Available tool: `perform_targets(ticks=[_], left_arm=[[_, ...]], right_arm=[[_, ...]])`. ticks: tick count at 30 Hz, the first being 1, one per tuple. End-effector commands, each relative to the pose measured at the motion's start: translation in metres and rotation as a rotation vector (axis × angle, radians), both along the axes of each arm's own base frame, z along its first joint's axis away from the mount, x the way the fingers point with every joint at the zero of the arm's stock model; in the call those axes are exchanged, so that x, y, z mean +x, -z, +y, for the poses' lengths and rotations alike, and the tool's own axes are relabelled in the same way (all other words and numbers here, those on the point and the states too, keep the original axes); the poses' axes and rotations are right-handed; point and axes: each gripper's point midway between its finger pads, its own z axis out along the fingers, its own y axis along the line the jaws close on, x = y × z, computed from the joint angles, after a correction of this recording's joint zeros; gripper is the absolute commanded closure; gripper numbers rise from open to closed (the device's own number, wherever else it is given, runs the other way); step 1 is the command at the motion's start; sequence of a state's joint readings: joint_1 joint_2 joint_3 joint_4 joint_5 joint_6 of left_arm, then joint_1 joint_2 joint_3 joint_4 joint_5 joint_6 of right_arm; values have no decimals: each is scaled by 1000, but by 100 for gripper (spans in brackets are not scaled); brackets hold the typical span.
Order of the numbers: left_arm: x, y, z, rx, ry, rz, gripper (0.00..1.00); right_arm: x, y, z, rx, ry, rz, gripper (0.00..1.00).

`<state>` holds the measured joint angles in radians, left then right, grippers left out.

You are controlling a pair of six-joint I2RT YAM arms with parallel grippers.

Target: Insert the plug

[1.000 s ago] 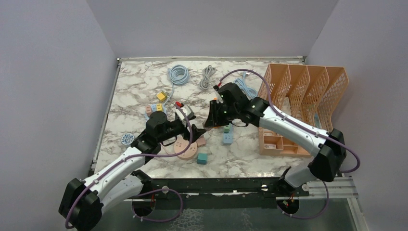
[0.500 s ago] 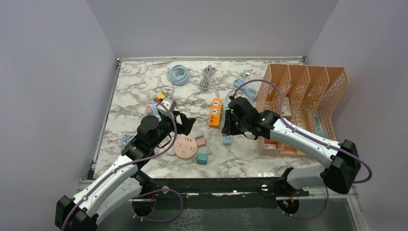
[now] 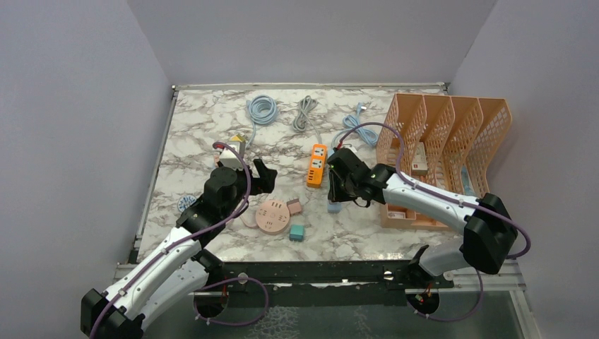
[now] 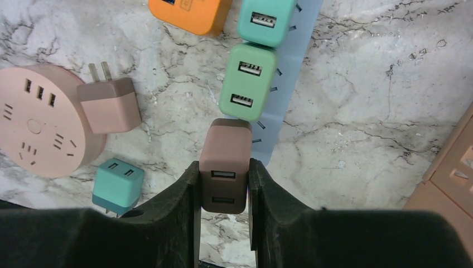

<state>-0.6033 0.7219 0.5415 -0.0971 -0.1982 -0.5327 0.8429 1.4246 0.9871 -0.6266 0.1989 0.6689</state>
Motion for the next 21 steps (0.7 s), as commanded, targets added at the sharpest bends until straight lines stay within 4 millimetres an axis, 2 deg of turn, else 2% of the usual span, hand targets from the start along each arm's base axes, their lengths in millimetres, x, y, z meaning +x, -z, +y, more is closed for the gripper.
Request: perform_targets(ticks=[1,21], left_arm=[[1,-1,6,4,-35,7,16],[3,4,9,24,-47,5,16]], right_arm=[[11,5,2,-13,36,-29,99],[-7,52,-16,-167,99,133,99]])
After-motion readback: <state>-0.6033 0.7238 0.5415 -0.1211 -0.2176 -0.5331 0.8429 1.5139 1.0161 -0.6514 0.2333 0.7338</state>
